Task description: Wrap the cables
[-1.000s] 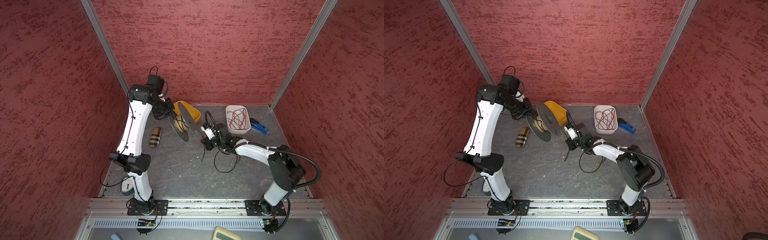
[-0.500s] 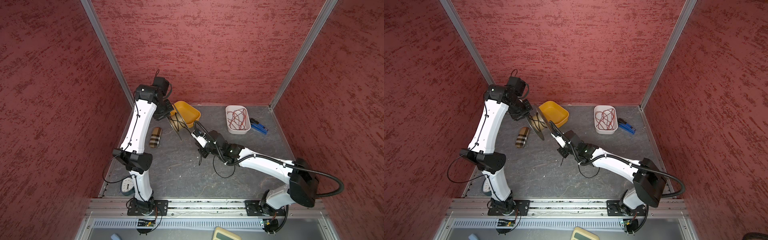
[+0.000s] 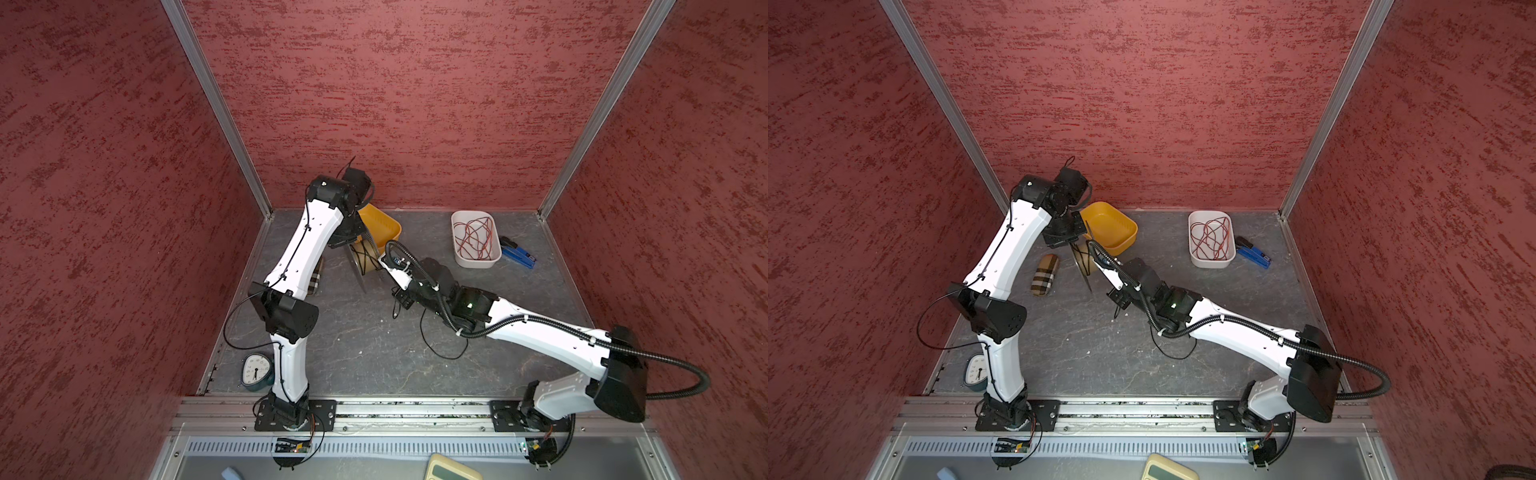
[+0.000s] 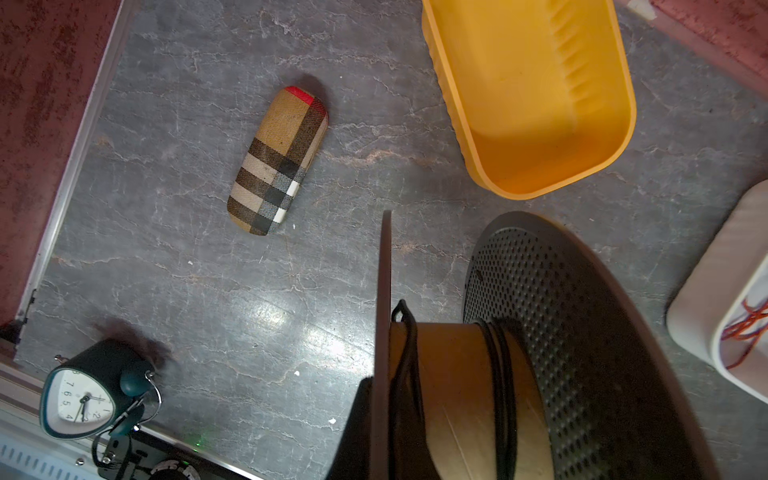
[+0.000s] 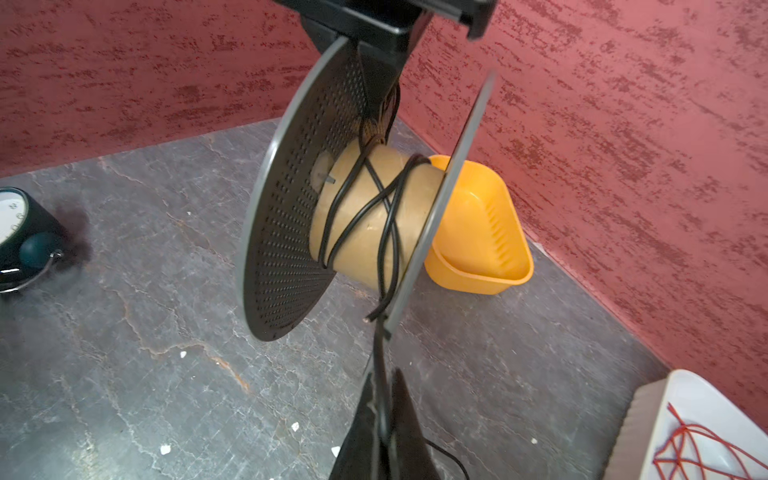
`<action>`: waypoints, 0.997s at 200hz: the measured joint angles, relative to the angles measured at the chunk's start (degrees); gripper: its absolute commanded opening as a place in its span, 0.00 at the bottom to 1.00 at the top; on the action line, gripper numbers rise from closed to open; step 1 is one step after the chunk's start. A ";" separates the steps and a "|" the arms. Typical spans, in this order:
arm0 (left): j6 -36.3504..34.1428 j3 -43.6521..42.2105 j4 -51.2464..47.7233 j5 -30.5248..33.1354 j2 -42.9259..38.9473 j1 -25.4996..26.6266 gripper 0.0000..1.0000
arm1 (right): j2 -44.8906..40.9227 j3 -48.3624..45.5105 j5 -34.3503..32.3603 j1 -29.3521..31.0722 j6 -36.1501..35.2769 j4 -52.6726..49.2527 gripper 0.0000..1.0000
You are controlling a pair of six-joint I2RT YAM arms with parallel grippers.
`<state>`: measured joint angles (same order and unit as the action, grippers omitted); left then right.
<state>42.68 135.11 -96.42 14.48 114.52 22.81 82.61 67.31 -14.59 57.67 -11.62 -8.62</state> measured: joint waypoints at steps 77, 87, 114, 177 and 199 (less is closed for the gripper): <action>-3.23 1.57 0.00 -1.62 1.31 -0.85 0.00 | 0.55 1.01 -0.55 0.02 -5.84 1.01 0.02; -3.93 1.60 0.00 -2.97 1.31 -1.75 0.00 | 0.46 0.98 -0.24 0.11 -6.03 1.03 0.02; -5.27 0.76 0.04 -6.75 0.63 -4.31 0.00 | -0.31 0.22 0.39 1.07 -5.99 1.01 0.02; -6.51 0.61 -0.94 -9.51 -1.27 -5.73 0.00 | -1.11 -0.52 -0.63 6.64 -6.40 0.72 0.01; -7.19 0.61 -0.83 -7.56 -1.16 -3.28 0.00 | 0.55 1.79 -4.33 6.88 -6.40 0.81 0.00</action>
<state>35.48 135.72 -97.25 6.92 113.36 19.53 83.15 69.10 -18.92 64.55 -18.02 -7.81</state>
